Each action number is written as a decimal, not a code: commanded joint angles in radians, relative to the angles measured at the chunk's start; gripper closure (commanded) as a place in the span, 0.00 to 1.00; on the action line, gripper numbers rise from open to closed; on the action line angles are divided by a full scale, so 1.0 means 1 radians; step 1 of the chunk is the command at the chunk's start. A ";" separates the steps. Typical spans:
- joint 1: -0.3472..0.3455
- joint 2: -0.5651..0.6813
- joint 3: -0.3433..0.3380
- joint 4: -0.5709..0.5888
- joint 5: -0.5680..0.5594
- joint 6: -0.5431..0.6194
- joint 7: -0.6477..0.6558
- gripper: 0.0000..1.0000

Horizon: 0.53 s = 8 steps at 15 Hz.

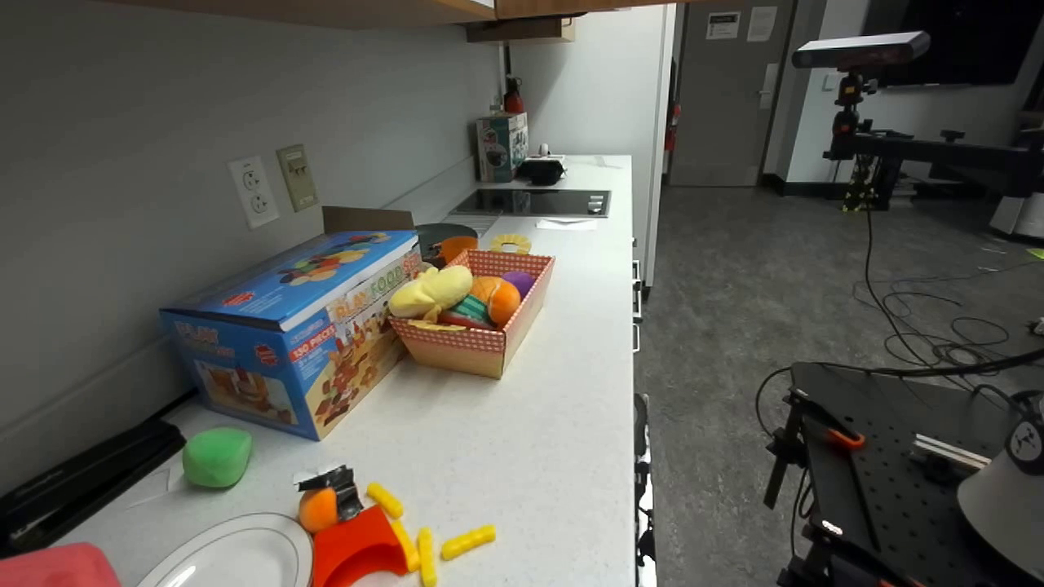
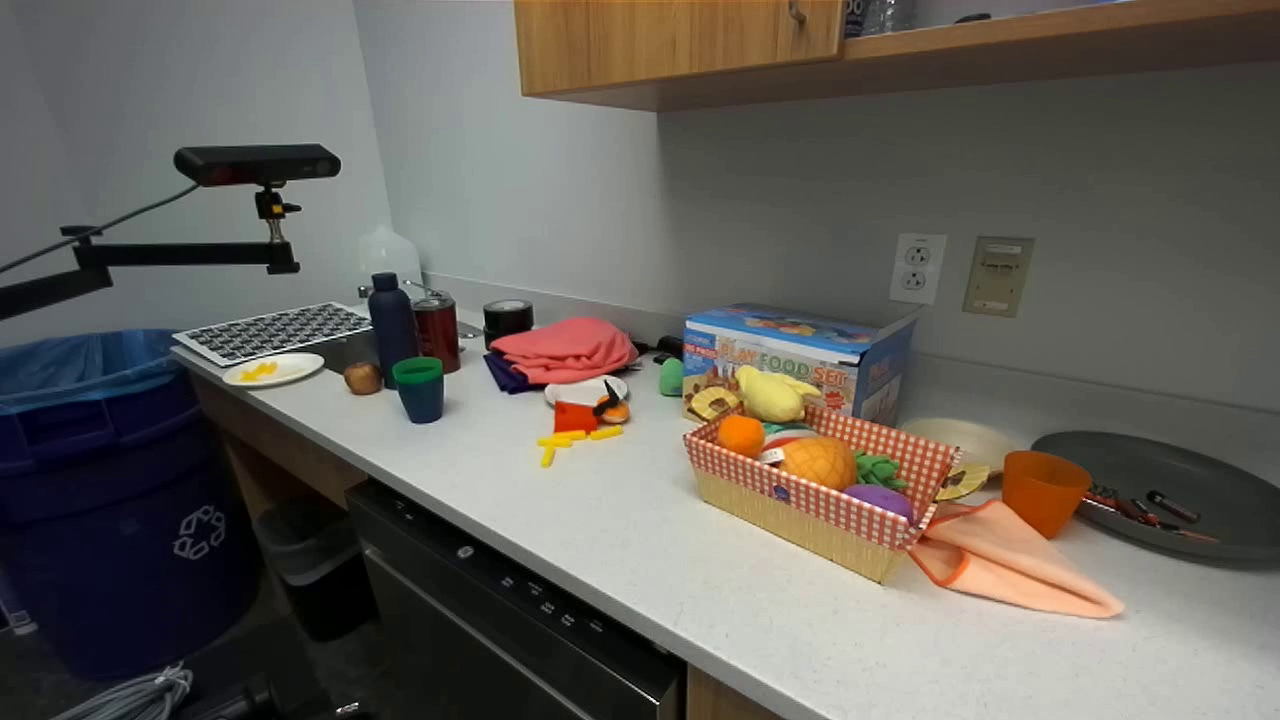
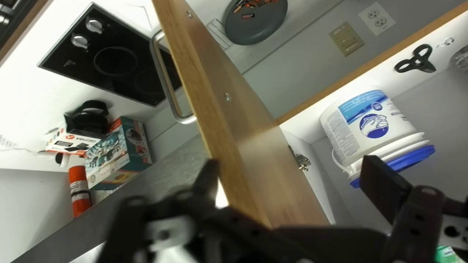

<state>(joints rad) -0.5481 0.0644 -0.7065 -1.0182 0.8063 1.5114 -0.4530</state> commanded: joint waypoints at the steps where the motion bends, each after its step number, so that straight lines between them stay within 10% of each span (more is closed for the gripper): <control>1: -0.056 0.040 0.004 0.075 -0.026 0.042 -0.057 0.00; 8: -0.084 0.077 0.081 0.077 0.011 0.204 -0.039 0.00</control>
<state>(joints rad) -0.5993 0.1016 -0.6715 -0.9899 0.7973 1.6839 -0.5022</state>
